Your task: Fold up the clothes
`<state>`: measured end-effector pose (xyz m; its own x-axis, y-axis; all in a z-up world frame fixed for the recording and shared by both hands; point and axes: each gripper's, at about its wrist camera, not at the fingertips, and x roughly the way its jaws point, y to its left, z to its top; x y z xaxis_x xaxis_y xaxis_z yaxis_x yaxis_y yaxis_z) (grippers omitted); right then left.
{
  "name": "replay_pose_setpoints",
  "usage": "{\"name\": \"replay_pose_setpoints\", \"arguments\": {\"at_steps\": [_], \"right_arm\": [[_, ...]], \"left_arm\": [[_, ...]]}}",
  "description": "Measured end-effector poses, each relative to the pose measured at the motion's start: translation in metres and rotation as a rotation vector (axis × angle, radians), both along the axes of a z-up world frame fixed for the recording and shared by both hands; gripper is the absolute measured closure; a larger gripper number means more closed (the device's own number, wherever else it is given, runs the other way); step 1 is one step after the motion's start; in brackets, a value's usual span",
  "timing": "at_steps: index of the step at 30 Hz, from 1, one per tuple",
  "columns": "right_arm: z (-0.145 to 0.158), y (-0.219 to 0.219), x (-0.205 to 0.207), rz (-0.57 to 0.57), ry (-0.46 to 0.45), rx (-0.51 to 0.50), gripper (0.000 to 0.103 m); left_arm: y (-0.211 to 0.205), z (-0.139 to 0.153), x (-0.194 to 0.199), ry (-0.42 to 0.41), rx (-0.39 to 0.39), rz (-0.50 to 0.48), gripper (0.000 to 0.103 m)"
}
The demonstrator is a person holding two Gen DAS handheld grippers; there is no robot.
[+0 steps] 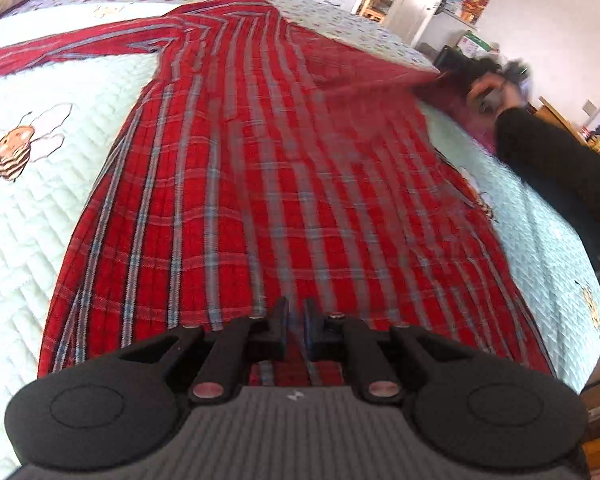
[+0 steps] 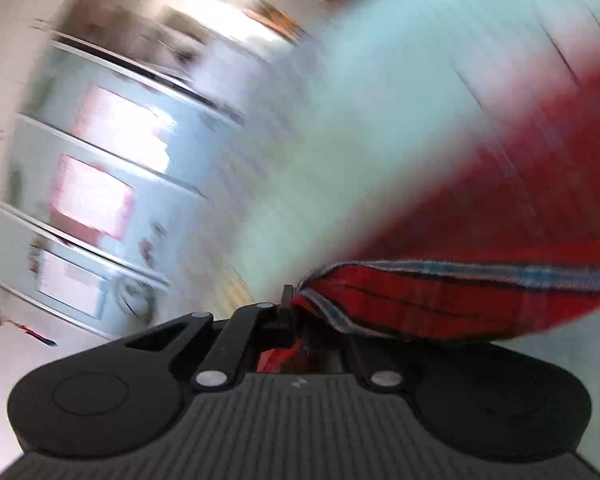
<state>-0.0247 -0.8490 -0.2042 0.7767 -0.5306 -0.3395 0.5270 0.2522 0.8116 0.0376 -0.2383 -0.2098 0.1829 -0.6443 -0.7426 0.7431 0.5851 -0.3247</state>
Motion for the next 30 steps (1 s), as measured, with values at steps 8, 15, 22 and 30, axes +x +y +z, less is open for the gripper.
{"name": "replay_pose_setpoints", "arguments": {"at_steps": [8, 15, 22, 30], "right_arm": [[-0.018, 0.008, 0.008, 0.073, 0.144, 0.005, 0.054], [-0.065, 0.117, -0.054, 0.283, 0.051, 0.177, 0.054], [-0.048, 0.239, -0.103, 0.465, 0.198, 0.016, 0.054], [-0.029, 0.266, -0.090, 0.537, 0.453, -0.248, 0.056]], "left_arm": [[-0.006, -0.004, -0.005, 0.000, -0.006, -0.002, 0.096], [0.006, 0.009, -0.014, -0.029, -0.014, 0.000, 0.088], [0.019, 0.029, -0.034, -0.056, -0.050, -0.014, 0.083], [0.020, 0.035, -0.056, -0.059, -0.051, -0.041, 0.081]]}}
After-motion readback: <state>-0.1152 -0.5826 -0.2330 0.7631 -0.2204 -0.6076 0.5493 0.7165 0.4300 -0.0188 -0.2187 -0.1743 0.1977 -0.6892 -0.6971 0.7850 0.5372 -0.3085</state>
